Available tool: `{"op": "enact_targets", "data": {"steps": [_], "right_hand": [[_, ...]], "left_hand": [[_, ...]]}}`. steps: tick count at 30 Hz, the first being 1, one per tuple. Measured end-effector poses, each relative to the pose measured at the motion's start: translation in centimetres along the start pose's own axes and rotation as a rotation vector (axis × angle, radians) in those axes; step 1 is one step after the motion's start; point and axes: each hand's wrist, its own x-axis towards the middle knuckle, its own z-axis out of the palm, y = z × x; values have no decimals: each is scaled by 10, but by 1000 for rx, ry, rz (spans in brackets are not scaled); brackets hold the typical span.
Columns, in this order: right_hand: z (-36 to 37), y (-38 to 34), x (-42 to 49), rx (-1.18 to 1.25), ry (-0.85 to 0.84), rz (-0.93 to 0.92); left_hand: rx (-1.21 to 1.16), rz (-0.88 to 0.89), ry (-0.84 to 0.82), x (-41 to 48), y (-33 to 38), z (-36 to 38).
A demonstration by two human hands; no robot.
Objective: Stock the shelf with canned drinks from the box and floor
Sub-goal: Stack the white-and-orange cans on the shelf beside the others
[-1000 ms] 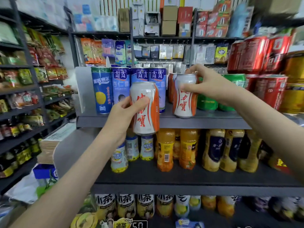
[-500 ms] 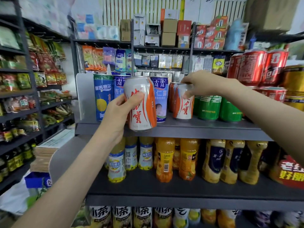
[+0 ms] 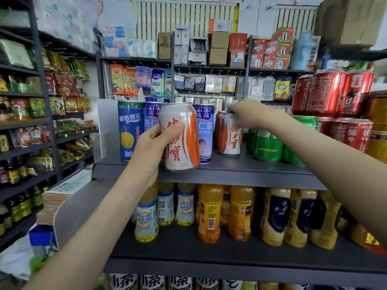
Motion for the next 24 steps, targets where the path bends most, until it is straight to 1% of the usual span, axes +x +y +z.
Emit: {"op": "enact_targets", "data": {"steps": [4,10,12,13,15,16,17,18,19,20,22,24], "right_hand": [[5,0,6,-32,0,15],[11,1,3,19,-4,11],[4,3,-8,117,35,-7],[-2,2,-16,192,103,-23],[-18,-4,-36,407,270,-82],[-25,-7,-48,554,289,-123],[-32,-10,-60,720,236,-171],[-37,-13,-72,859,120,-221],[-39,-16,-82,923,-1,-262],[-39,-17,-89,930,-88,-285],[-33,-15,-91,953,-140,-259],[-29,-9,-91,1077,-139,-191]], "left_hand": [[4,-10,-25,-2,-3,10],[41,-38,-63,-7,-5,23],[53,-25,-76,-9,-6,26],[61,-16,-86,-9,-6,28],[79,8,-106,-10,-5,33],[86,19,-114,-10,-5,36],[97,28,-122,-10,-6,39],[109,35,-130,-9,-6,43],[123,45,-140,-8,-6,47],[143,58,-148,-6,-7,52],[196,85,-149,-2,-10,61],[238,95,-148,3,-15,68]]}}
